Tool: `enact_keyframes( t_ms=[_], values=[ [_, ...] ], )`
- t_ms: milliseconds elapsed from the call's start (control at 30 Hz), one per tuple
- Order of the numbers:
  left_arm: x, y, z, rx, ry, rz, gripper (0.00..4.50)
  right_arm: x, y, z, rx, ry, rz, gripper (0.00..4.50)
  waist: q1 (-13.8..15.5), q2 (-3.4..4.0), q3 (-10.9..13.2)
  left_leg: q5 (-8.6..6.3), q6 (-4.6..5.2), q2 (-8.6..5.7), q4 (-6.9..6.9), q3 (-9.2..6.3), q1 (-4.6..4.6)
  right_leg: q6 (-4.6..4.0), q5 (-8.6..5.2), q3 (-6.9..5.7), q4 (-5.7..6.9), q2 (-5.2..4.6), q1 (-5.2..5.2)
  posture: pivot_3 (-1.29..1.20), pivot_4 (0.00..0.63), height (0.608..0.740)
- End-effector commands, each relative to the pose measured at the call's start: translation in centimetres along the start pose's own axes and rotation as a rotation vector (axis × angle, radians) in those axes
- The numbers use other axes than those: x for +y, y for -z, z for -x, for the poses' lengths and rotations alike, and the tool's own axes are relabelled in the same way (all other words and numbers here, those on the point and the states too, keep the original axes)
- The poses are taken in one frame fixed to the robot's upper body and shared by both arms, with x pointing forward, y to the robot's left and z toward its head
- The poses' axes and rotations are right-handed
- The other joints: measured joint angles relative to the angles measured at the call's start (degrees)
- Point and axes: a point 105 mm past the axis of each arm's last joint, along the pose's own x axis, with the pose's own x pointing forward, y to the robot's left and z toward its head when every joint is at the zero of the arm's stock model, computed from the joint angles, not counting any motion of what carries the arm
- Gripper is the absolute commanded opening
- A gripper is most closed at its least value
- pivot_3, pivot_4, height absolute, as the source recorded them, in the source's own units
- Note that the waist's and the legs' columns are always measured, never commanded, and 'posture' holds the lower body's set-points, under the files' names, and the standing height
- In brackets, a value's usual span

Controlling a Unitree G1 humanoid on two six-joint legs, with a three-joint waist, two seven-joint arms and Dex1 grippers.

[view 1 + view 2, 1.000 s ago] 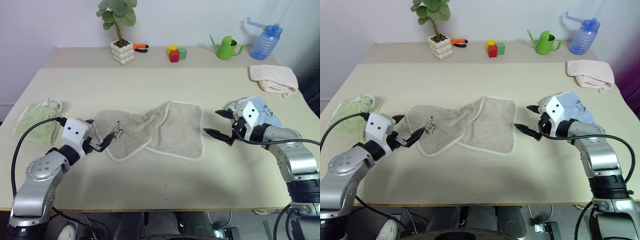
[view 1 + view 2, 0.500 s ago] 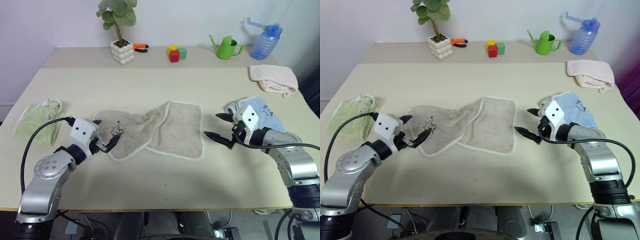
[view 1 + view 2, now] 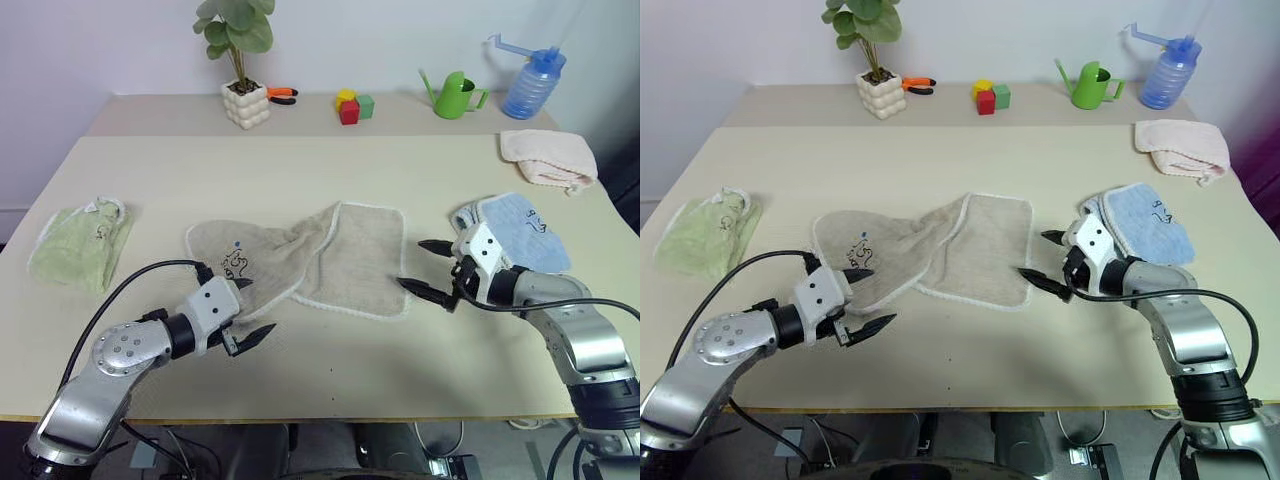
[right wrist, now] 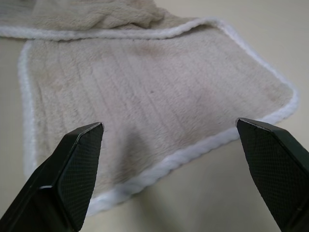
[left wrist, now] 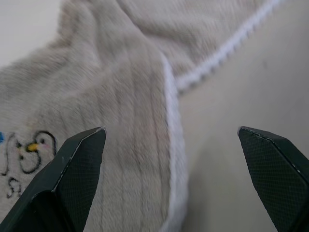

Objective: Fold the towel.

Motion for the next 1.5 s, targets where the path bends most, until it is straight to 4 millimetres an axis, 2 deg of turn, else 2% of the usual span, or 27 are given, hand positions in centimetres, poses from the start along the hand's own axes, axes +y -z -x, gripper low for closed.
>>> enact_keyframes(
  t_ms=[33,200,267,300,400,567,633,800,900,967,1100,1267,1300,1367,1500],
  values=[
    [0.3,0.7,-0.2,0.020,-0.009,-0.026,4.46,0.6,-1.1,0.2,-0.036,0.020,0.023,4.50,0.0,0.00,0.0,0.00,0.00,0.00,0.00,0.00,0.01,0.00,0.00,0.00,0.00,0.00,0.00,0.00,0.150,0.727],
    [-0.5,2.5,-0.9,0.072,0.037,-0.015,4.46,0.5,-1.5,0.3,-0.048,0.042,0.025,4.50,0.0,0.10,-0.1,0.00,0.00,0.00,0.01,0.01,0.04,0.00,0.00,0.00,0.00,0.00,0.03,0.00,0.150,0.727],
    [0.0,2.9,-1.1,0.081,0.012,-0.006,4.46,0.4,-1.7,0.5,-0.056,0.047,0.027,4.50,0.1,0.12,-0.1,0.00,0.00,-0.01,0.01,0.01,0.07,0.00,0.00,0.00,0.00,-0.01,0.07,0.00,0.150,0.727],
    [0.8,3.3,-1.0,0.093,-0.018,-0.007,4.23,0.4,-1.8,0.6,-0.058,0.046,0.026,4.50,0.2,0.13,-0.1,0.00,0.00,-0.01,0.02,0.00,0.07,0.00,0.00,-0.01,0.00,-0.01,0.09,0.00,0.150,0.727],
    [2.3,4.2,-0.7,0.125,-0.080,-0.018,3.29,1.0,-1.6,0.8,-0.053,0.034,0.029,4.50,0.1,0.13,-0.1,0.00,0.00,-0.01,0.05,-0.01,0.08,0.01,0.00,-0.02,0.00,0.00,0.11,0.00,0.150,0.727],
    [4.1,4.6,0.1,0.127,-0.137,-0.024,0.72,2.0,-1.8,0.8,-0.053,-0.002,0.050,4.50,-0.4,0.18,-0.1,0.00,0.00,0.02,0.05,-0.02,0.12,0.01,0.00,-0.02,0.04,0.04,0.11,0.00,0.150,0.727],
    [4.5,4.3,0.3,0.113,-0.150,-0.021,0.08,2.5,-2.1,0.7,-0.052,-0.028,0.073,4.50,-0.5,0.18,-0.1,0.00,0.00,0.07,0.05,-0.01,0.13,0.01,0.00,-0.02,0.06,0.09,0.10,0.00,0.150,0.727],
    [4.3,2.3,0.4,0.033,-0.122,0.046,0.08,5.0,-2.2,0.3,-0.027,-0.156,0.175,4.50,-0.2,0.16,-0.1,0.00,0.00,0.08,0.05,-0.01,0.09,0.01,0.00,-0.02,0.05,0.09,0.07,0.00,0.150,0.727],
    [4.2,1.2,0.2,-0.021,-0.114,0.093,0.08,7.2,-1.6,-0.3,0.007,-0.247,0.229,4.50,-0.1,0.14,-0.1,0.00,0.00,0.07,0.06,-0.01,0.06,0.01,0.00,-0.02,0.04,0.07,0.06,0.00,0.150,0.727],
    [4.2,0.6,0.2,-0.047,-0.109,0.119,0.08,8.0,-0.9,-0.9,0.040,-0.266,0.264,4.50,0.0,0.13,-0.1,0.00,0.00,0.07,0.08,-0.01,0.05,0.02,0.00,-0.03,0.04,0.06,0.06,0.00,0.150,0.727],
    [4.1,-0.1,0.3,-0.065,-0.101,0.145,0.08,8.0,0.5,-2.5,0.108,-0.239,0.349,4.50,-0.1,0.12,-0.1,0.00,0.00,0.05,0.15,-0.02,0.03,0.02,0.00,-0.04,0.04,0.05,0.07,0.00,0.150,0.727],
    [4.0,-0.2,0.9,-0.053,-0.101,0.152,0.08,6.2,1.1,-3.2,0.169,-0.153,0.402,4.50,-0.1,0.12,-0.1,0.00,0.00,0.05,0.14,-0.04,0.04,0.01,0.00,-0.04,0.05,0.08,0.05,0.00,0.150,0.727],
    [4.0,-0.2,1.0,-0.049,-0.104,0.155,0.00,5.8,1.3,-3.1,0.183,-0.138,0.404,4.09,-0.1,0.11,-0.1,0.00,0.00,0.05,0.15,-0.03,0.04,0.01,0.00,-0.04,0.05,0.07,0.06,0.00,0.150,0.727],
    [4.0,-0.2,1.1,-0.047,-0.109,0.157,0.00,5.0,1.4,-2.9,0.201,-0.113,0.414,3.61,0.0,0.11,-0.1,0.00,0.00,0.03,0.16,-0.03,0.04,0.01,0.00,-0.03,0.03,0.05,0.08,0.00,0.150,0.727],
    [4.1,-0.3,1.4,-0.049,-0.121,0.172,0.00,4.2,1.3,-2.5,0.203,-0.089,0.419,1.67,0.1,0.10,-0.1,0.00,0.00,0.02,0.19,-0.04,0.03,0.01,0.00,-0.05,0.03,0.03,0.11,0.00,0.150,0.727]
  ],
)
